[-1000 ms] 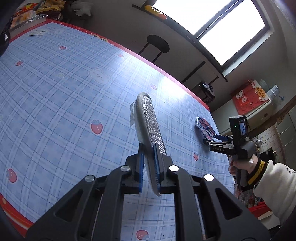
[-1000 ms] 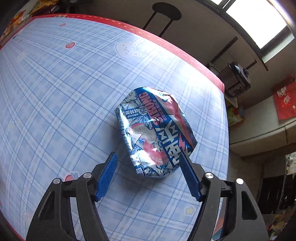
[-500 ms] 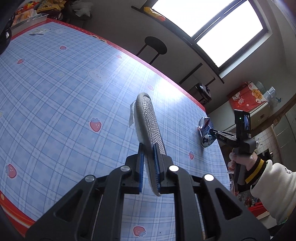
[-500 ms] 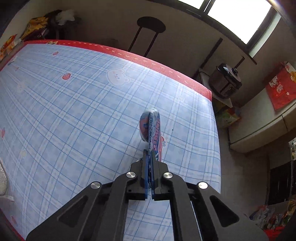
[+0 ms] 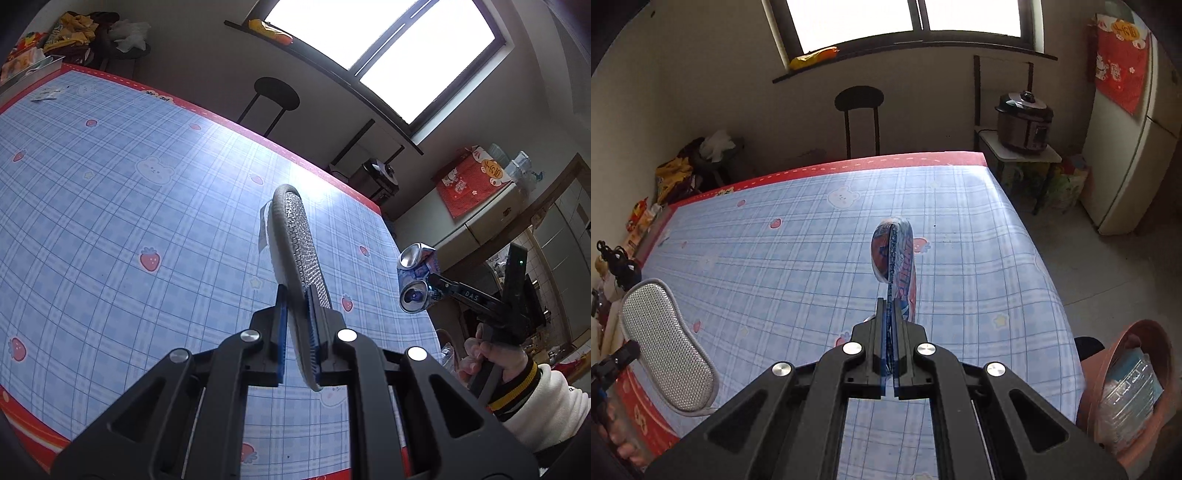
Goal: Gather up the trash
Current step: 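Carry the sponge and wrapper over to the terracotta pot with both tools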
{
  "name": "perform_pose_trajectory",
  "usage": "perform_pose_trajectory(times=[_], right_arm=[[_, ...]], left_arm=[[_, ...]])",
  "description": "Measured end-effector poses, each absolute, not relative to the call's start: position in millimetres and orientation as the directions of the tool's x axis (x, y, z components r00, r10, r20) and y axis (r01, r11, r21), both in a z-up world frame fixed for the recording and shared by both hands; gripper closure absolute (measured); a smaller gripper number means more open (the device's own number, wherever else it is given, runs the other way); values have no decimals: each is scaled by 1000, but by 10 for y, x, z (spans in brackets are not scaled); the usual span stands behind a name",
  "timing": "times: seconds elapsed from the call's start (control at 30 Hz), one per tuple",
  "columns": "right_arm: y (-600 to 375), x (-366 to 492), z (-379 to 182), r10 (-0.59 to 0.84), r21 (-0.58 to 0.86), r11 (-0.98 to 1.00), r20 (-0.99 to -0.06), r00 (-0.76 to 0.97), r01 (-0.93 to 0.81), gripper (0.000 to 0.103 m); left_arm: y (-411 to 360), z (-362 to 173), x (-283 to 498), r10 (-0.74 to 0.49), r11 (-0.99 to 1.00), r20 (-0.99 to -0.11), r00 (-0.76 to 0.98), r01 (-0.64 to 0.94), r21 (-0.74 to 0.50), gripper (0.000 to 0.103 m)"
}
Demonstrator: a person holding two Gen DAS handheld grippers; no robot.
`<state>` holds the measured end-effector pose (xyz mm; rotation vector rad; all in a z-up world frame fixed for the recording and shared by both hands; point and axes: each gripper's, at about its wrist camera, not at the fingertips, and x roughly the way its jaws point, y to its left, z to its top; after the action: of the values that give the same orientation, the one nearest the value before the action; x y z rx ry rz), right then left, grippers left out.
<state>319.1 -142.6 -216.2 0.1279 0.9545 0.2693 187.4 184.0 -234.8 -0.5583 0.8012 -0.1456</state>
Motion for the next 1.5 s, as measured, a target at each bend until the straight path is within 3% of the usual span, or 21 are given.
perform_pose_trajectory(times=[0.33,0.77,1.2,1.5], right_arm=[[-2078,2465,-1876,309,315,943,-711,631,-106,99],[-3207,1735,-1737,195,355,932,-651,734,67,99],[-4687,1011,-1853,-69,289,887,-688,722,360,99],[-5256,1061,-2028,-163,185,884,-738,655,428,99]], left_arm=[[1536,-1957,1795,-350,868,-606,715,5,-496,89],[715,-1566,1857,-441,868,-573,691,165,-469,89],[-260,-1526,1959,-548,824,-553,627,290,-487,89],[-542,-1610,1889,-544,824,-558,626,275,-495,89]])
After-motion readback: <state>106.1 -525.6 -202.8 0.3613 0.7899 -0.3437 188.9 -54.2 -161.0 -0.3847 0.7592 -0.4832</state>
